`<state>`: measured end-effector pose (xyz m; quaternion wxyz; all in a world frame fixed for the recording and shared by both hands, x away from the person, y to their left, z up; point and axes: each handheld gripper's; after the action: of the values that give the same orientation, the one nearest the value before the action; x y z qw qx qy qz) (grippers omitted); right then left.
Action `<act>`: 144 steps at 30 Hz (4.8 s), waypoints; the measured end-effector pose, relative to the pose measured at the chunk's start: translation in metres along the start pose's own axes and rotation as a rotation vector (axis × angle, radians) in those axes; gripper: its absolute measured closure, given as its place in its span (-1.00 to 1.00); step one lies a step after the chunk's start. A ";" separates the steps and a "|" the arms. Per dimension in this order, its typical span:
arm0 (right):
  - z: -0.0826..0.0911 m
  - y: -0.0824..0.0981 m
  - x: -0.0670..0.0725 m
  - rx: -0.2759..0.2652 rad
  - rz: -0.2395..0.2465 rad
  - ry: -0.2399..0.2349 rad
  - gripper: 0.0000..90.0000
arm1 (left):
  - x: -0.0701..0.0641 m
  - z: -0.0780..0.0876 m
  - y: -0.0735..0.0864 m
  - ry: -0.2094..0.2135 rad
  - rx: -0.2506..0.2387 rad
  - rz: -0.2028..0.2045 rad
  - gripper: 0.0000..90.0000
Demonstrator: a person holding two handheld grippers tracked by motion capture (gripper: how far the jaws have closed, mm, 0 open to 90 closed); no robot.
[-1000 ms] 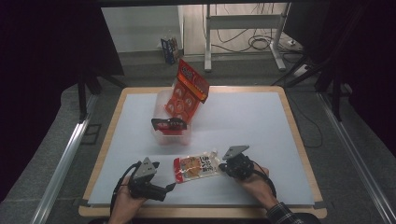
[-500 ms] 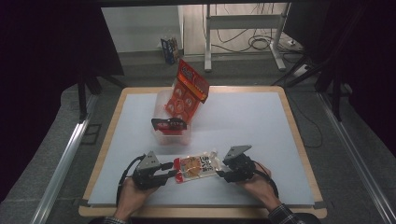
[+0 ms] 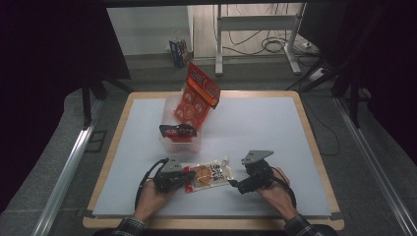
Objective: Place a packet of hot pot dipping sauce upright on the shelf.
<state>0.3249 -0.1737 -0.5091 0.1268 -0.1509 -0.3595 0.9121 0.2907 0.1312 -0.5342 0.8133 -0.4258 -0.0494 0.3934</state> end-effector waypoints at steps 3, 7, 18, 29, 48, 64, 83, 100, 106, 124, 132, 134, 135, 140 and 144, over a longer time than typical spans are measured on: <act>-0.001 0.002 -0.001 0.003 -0.015 -0.007 -0.89 | -0.002 -0.004 0.001 -0.011 0.014 -0.010 1.00; 0.000 0.003 -0.002 -0.010 -0.037 -0.017 -0.96 | 0.002 -0.005 0.002 -0.003 0.029 0.019 1.00; 0.001 0.003 -0.001 -0.012 -0.039 -0.016 -1.00 | 0.003 -0.004 0.009 -0.041 0.050 0.016 1.00; -0.008 -0.002 0.006 -0.005 -0.041 -0.102 -0.99 | 0.006 -0.001 0.011 -0.037 0.064 0.041 1.00; -0.046 -0.026 0.007 -0.035 -0.166 -0.239 -0.40 | 0.006 0.000 0.011 -0.037 0.062 0.052 1.00; -0.049 -0.050 0.004 -0.044 -0.184 -0.259 0.55 | 0.010 0.005 0.009 -0.011 0.053 0.098 0.79; -0.006 -0.067 -0.015 -0.096 -0.116 -0.195 0.85 | 0.004 0.030 0.013 -0.026 -0.090 0.122 -0.26; 0.028 -0.081 -0.039 -0.119 -0.100 -0.107 0.94 | -0.006 0.042 0.015 -0.035 -0.124 0.076 -0.80; 0.034 -0.087 -0.051 -0.123 -0.098 -0.086 0.95 | -0.011 0.046 0.019 -0.033 -0.125 0.078 -0.86; 0.023 -0.120 -0.079 -0.054 -0.009 -0.061 0.96 | -0.016 0.054 0.030 -0.071 -0.114 0.066 -0.93; 0.002 -0.129 -0.088 0.016 0.032 -0.077 0.96 | -0.015 0.055 0.030 -0.080 -0.109 0.064 -0.93; 0.000 -0.131 -0.091 0.017 0.038 -0.079 0.96 | -0.015 0.055 0.030 -0.081 -0.109 0.064 -0.93; 0.000 -0.133 -0.092 0.020 0.040 -0.079 0.96 | -0.015 0.055 0.030 -0.080 -0.110 0.065 -0.93; -0.003 -0.141 -0.096 0.036 0.081 -0.094 0.96 | -0.015 0.054 0.030 -0.083 -0.107 0.062 -0.93; -0.006 -0.149 -0.097 0.060 0.116 -0.093 0.96 | -0.015 0.054 0.031 -0.082 -0.104 0.061 -0.93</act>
<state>0.4347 -0.0973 -0.3919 0.0614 -0.1252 -0.3282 0.9343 0.2399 0.1661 -0.5187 0.7749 -0.4522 -0.0901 0.4323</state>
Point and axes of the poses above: each handheld gripper's, and its own axes: z roughly backward along the jaws, y roughly out of its underside, x roughly to its left, and after that the axes turned 15 degrees about z, right-handed
